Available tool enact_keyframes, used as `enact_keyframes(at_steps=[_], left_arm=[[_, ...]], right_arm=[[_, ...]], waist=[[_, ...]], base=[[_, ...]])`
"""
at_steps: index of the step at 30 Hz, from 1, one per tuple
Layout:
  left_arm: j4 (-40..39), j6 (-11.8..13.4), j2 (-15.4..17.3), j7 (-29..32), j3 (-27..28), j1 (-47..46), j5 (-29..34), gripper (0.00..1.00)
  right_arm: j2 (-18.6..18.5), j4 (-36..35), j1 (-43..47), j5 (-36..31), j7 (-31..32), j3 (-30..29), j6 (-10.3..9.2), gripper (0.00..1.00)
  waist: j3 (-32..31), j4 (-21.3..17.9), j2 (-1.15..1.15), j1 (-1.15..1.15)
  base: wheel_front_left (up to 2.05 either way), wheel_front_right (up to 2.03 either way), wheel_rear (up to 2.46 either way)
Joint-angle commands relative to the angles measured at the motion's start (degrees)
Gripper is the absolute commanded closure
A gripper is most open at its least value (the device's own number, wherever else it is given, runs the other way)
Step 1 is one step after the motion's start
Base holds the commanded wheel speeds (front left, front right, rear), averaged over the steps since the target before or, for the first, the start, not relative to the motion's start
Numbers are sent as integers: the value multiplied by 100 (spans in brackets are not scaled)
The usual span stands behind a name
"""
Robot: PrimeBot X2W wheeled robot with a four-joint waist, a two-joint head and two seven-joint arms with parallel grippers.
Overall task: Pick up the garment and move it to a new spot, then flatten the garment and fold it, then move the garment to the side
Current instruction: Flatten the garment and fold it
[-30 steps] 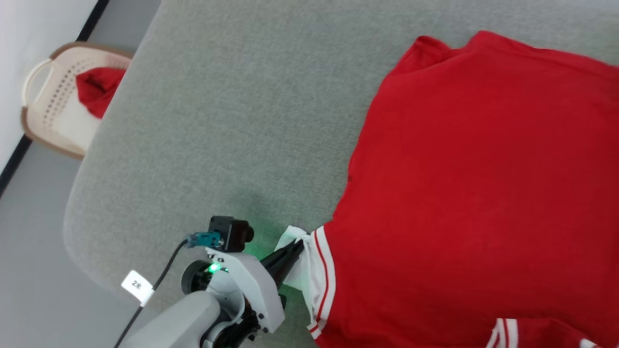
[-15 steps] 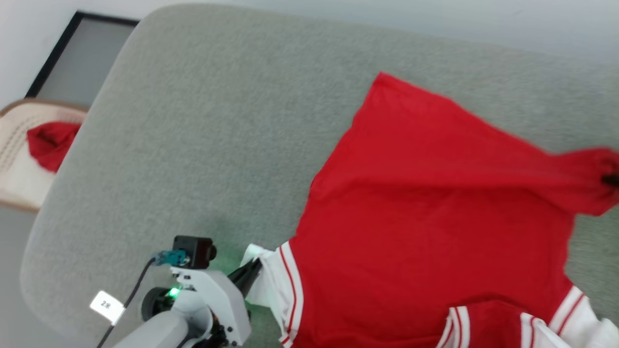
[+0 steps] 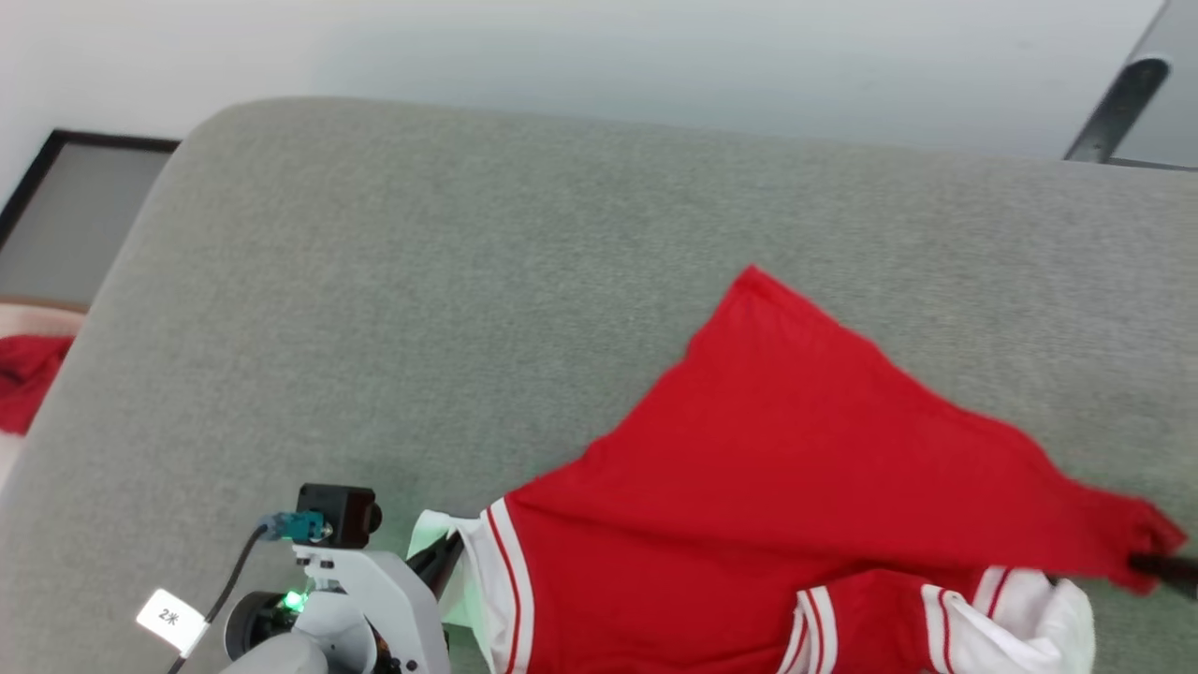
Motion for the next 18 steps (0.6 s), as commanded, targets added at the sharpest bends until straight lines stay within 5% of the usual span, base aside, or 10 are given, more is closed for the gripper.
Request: enact_keyframes(at_steps=[1,11,14,18], left_arm=[[-71,48,47,13,18,86,-36,100],[-273,138,109,89,-1,66,-28,100],[-298,159,128,95,-7,88,-22,100],[-346,205,165,116,-18,140,-17,100]], right_arm=[[118,-99,230,-69,-70,-165,-4,100],[622,-47,654,-307,-558,-250,-4,100],[576,3,624,-458,-880,-78,-4,0],[444,-10,682,-510,-1290,142,-3,0]], waist=[[-83,-134,0,0],[-60,-257,0,0],[-81,-272,0,0],[-123,-279,0,0]], base=[[0,0,0],[0,0,0],[0,0,0],[0,0,0]])
